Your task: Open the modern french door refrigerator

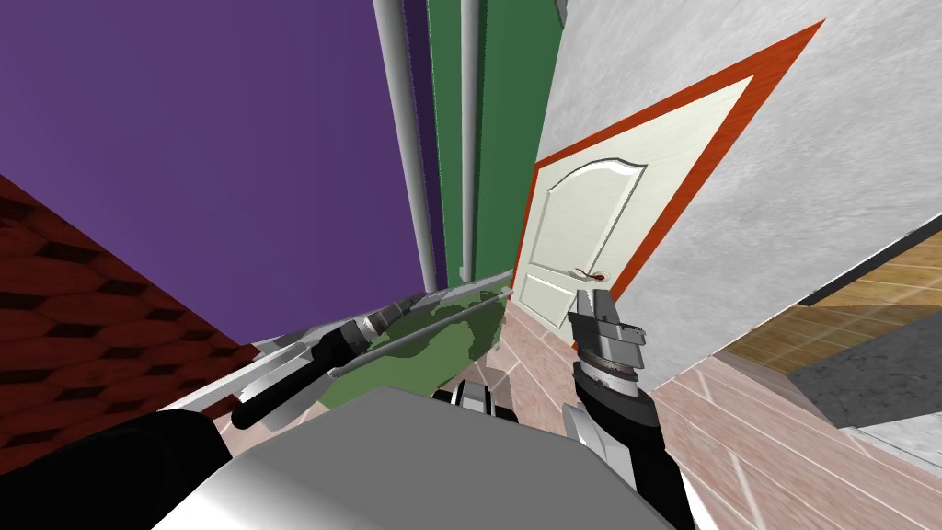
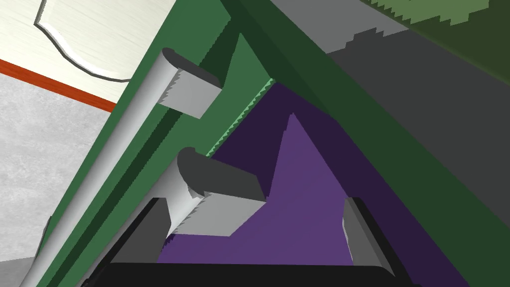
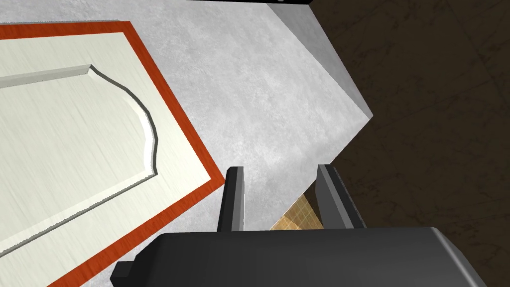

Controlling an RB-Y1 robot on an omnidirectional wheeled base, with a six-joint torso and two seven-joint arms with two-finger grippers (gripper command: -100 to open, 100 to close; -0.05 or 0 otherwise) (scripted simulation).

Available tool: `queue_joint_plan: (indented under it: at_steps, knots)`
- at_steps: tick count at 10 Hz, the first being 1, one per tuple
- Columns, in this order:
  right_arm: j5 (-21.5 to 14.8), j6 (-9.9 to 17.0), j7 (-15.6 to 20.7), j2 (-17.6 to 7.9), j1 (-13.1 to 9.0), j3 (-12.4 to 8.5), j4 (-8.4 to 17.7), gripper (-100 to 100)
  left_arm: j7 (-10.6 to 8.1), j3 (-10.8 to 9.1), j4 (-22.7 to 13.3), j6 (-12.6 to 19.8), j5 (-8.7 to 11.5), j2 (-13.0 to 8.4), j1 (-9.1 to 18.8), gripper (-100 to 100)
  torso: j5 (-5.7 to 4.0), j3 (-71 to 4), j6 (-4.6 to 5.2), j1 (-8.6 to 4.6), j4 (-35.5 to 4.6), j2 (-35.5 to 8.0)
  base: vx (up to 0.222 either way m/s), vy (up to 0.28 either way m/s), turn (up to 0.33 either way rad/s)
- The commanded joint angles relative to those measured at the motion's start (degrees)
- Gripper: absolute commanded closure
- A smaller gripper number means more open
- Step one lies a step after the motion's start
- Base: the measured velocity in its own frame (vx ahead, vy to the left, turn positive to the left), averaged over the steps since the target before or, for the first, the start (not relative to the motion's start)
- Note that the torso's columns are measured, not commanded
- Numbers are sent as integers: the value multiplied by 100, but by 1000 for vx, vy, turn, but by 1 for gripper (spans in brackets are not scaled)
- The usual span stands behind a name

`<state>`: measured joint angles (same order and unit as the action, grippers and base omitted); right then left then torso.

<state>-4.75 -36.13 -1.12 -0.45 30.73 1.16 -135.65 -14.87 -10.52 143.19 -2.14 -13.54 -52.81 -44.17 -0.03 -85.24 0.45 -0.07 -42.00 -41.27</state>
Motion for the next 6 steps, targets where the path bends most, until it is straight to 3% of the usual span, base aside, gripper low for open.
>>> queue_joint_plan:
  at_steps: [1,4,5,6]
  knots:
    - [0,0,0,0,0,0,0,0,-91,-94,294,188,-73,-294,-53,-100,-6,-6,5,-9,-2,7,44,-3,-78]
    - [0,0,0,0,0,0,0,0,-138,-136,665,275,-108,-452,-101,-100,-11,28,-16,-20,-17,-51,27,-1,-23]
    - [0,0,0,0,0,0,0,0,-128,-110,590,251,-107,-427,-93,-100,-7,42,-31,-17,-20,-69,9,0,-12]
    - [0,0,0,0,0,0,0,0,-211,-221,421,324,-28,-474,26,-100,0,62,-43,-2,-26,-95,-36,-24,-191]
